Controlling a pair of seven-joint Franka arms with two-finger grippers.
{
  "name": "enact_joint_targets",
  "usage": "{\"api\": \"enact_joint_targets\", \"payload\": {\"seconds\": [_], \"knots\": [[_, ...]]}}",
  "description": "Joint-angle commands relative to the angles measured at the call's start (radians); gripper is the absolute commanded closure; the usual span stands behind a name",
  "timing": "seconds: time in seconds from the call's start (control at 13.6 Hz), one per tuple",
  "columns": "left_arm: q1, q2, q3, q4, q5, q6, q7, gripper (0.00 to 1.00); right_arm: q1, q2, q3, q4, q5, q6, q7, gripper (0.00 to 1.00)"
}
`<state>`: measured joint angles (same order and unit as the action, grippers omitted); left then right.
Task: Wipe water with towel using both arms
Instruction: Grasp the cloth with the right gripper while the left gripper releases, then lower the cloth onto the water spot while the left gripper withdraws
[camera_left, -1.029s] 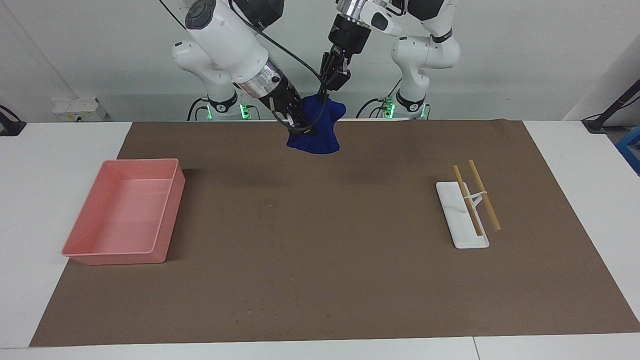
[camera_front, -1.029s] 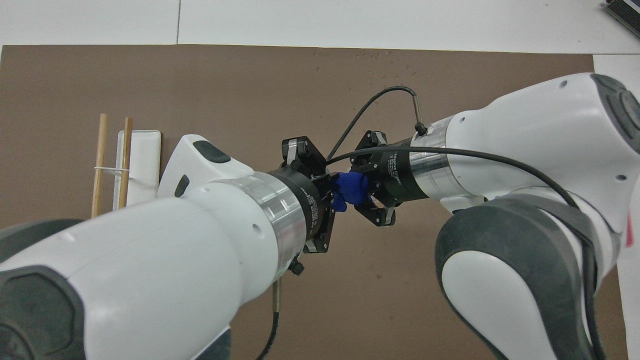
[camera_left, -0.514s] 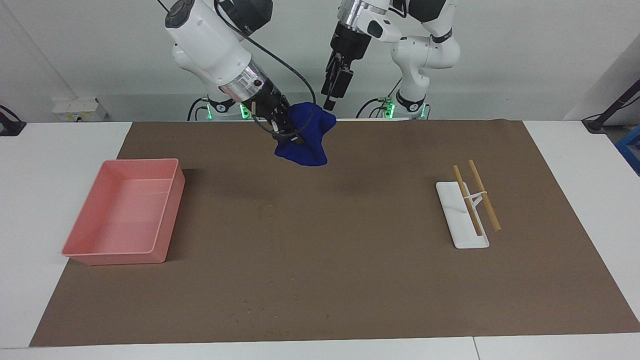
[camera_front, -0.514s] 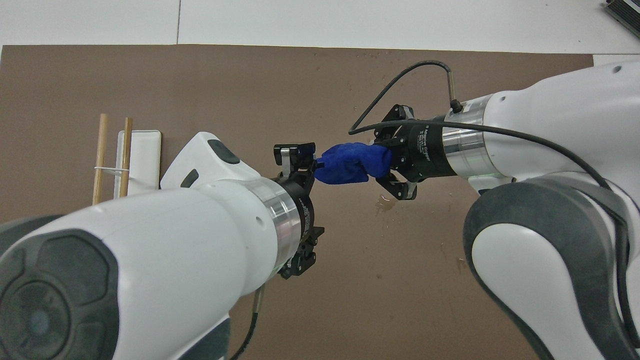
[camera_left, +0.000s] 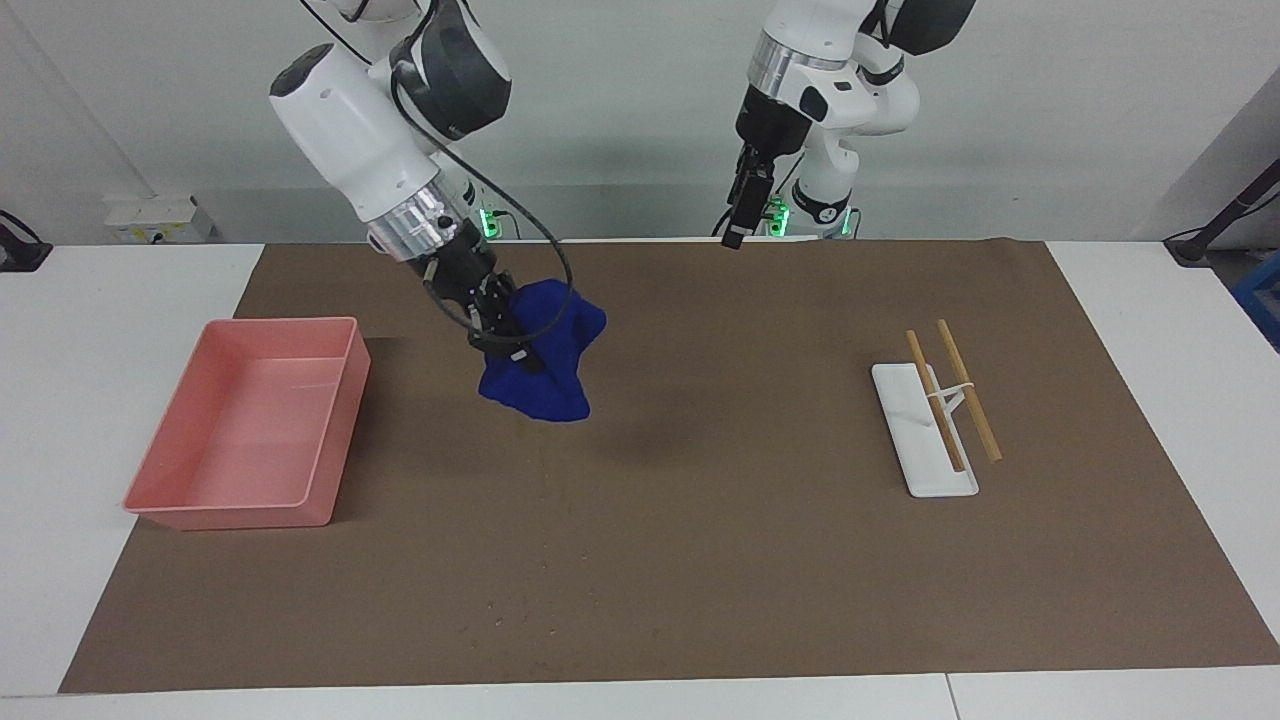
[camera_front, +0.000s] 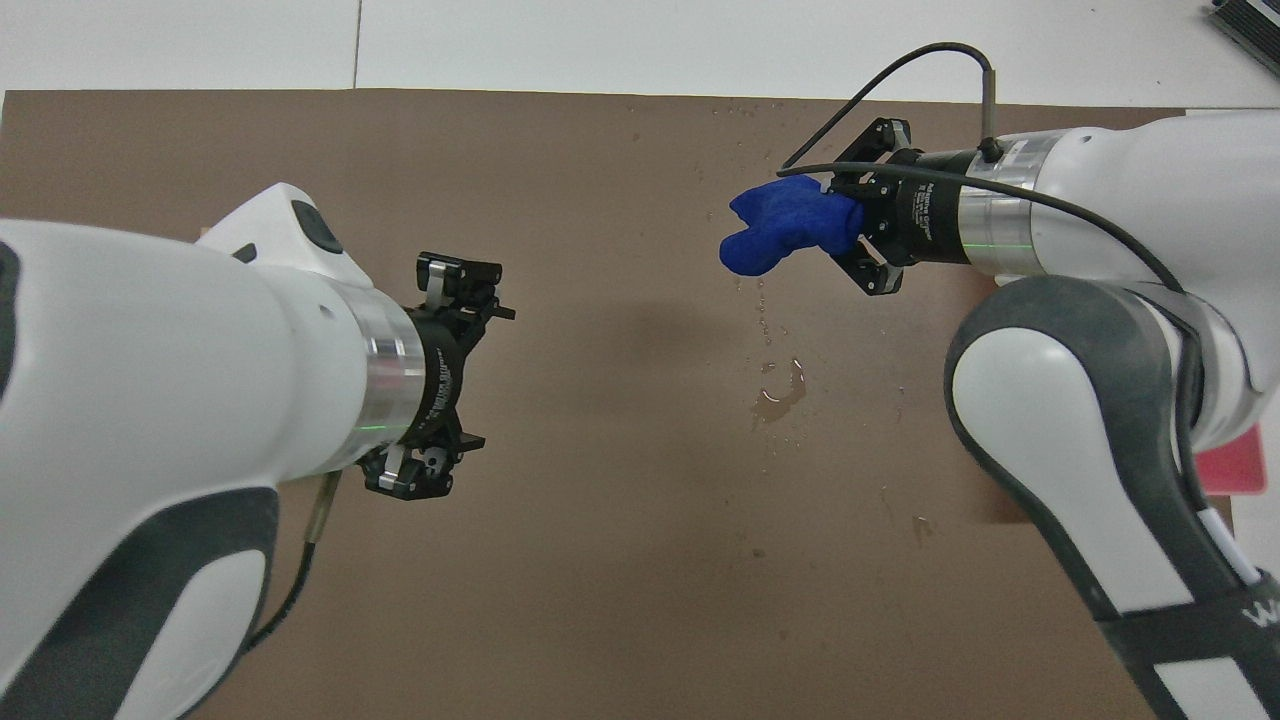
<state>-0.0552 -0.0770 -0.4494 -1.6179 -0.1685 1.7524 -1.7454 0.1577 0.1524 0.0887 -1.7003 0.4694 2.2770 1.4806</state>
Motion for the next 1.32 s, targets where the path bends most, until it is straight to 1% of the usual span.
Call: {"api": "enact_joint_targets", "payload": {"seconds": [0.0,0.07,0.15,0.37,0.44,0.51,0.66,0.81,0.96,1.03,1.18,1.25], "knots": [[0.073,-0.018,-0.006,-0.002,0.001,-0.066,0.114,0.0,-0.006,0.14,0.013,0.027,-0.015,0.181,-0.092,1.0],[0.099,-0.018,-0.005,0.0,0.001,-0.091,0.163,0.0,-0.003,0.191,0.013,0.028,-0.015,0.272,-0.129,1.0],[0.133,-0.021,-0.005,-0.002,0.001,-0.108,0.22,0.0,-0.001,0.244,0.013,0.045,-0.017,0.333,-0.167,1.0],[0.242,-0.023,-0.005,-0.002,0.001,-0.145,0.366,0.0,-0.003,0.384,0.014,0.085,-0.018,0.449,-0.279,1.0],[0.28,-0.024,-0.005,-0.004,0.001,-0.154,0.421,0.0,0.005,0.444,0.014,0.12,-0.017,0.496,-0.305,1.0],[0.317,-0.024,-0.005,-0.004,0.001,-0.169,0.484,0.0,0.006,0.481,0.014,0.14,-0.015,0.534,-0.316,1.0],[0.363,-0.029,-0.002,-0.004,0.001,-0.198,0.632,0.0,0.01,0.497,0.014,0.137,-0.012,0.555,-0.324,1.0],[0.37,-0.029,0.008,-0.002,0.026,-0.214,0.74,0.0,0.014,0.495,0.016,0.098,-0.009,0.555,-0.35,1.0],[0.354,-0.027,0.005,0.003,0.108,-0.2,0.852,0.0,0.014,0.472,0.016,0.021,-0.009,0.555,-0.352,1.0],[0.357,-0.027,0.006,0.004,0.135,-0.209,0.948,0.0,0.016,0.457,0.016,-0.019,-0.009,0.555,-0.355,1.0],[0.37,-0.032,0.014,-0.003,0.179,-0.255,1.143,0.0,0.017,0.435,0.016,-0.077,-0.009,0.555,-0.355,1.0],[0.377,-0.036,0.041,-0.004,0.182,-0.283,1.238,0.0,0.023,0.426,0.016,-0.099,-0.009,0.553,-0.355,1.0]]}}
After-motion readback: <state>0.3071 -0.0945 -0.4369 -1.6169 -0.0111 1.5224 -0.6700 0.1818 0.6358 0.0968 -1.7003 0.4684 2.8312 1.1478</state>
